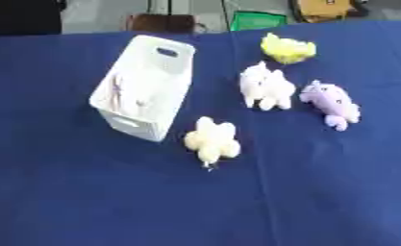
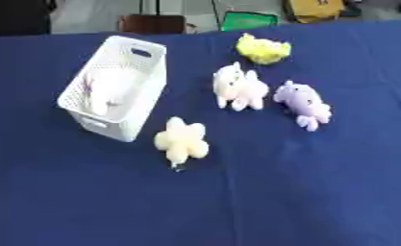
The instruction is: Pick up objects on the table and place them in the box.
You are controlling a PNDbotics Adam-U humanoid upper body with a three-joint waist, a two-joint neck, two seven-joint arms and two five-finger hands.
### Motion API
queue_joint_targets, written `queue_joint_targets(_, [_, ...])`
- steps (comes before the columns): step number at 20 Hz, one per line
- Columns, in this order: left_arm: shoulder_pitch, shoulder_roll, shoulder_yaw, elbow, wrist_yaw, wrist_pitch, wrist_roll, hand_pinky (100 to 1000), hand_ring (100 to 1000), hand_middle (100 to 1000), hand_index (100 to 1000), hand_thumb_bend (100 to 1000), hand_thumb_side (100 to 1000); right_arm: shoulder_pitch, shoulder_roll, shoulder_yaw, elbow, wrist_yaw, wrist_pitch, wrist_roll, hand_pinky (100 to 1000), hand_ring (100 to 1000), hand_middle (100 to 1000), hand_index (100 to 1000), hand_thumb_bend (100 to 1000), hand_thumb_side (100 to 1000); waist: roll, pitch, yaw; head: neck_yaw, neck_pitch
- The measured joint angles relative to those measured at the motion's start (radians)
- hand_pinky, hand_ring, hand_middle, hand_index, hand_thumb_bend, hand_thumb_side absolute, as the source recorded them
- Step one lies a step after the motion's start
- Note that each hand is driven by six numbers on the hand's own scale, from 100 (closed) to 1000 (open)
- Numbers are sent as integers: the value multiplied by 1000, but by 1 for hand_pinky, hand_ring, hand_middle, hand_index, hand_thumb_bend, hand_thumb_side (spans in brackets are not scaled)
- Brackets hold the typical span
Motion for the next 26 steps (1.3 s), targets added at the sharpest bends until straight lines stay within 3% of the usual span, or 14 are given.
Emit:
queue_joint_targets(6, [2, 2, 0, 0, 3, 0, 0, 633, 665, 706, 756, 100, 604, -21, -46, 16, 0, 14, 37, 4, 724, 709, 662, 727, 100, 826, -6, -11, 0, -1, 0])
queue_joint_targets(10, [2, 10, 0, 0, 3, 0, 0, 705, 754, 774, 784, 100, 676, -38, -58, 21, 0, 15, 42, 10, 728, 712, 666, 730, 100, 851, -6, -14, 0, 0, 0])
queue_joint_targets(13, [3, 12, 0, 0, 3, 1, 1, 735, 771, 792, 801, 100, 697, -38, -58, 26, 0, 15, 44, 22, 739, 728, 676, 737, 100, 867, -6, -15, 1, 0, 0])
queue_joint_targets(16, [8, 18, 0, 0, -3, 5, 5, 736, 764, 786, 793, 100, 693, -36, -69, 31, 0, 18, 72, 63, 771, 775, 722, 776, 100, 952, -8, -15, 1, 0, 0])
queue_joint_targets(19, [10, 20, 0, 0, -5, 1, 11, 734, 761, 786, 794, 100, 691, -34, -96, 44, 0, 36, 138, 159, 794, 806, 756, 812, 100, 1000, -12, -16, 2, 0, 0])
queue_joint_targets(23, [12, 28, 0, 0, -6, 1, 10, 733, 760, 785, 793, 100, 688, -46, -176, 83, 0, 62, 256, 353, 807, 843, 798, 848, 100, 1000, -21, -22, 3, 0, 1])
queue_joint_targets(26, [12, 29, -1, 0, -5, -1, 9, 733, 759, 784, 793, 100, 687, -86, -230, 120, 0, 75, 313, 501, 811, 852, 808, 860, 100, 1000, -24, -23, 5, -1, 3])
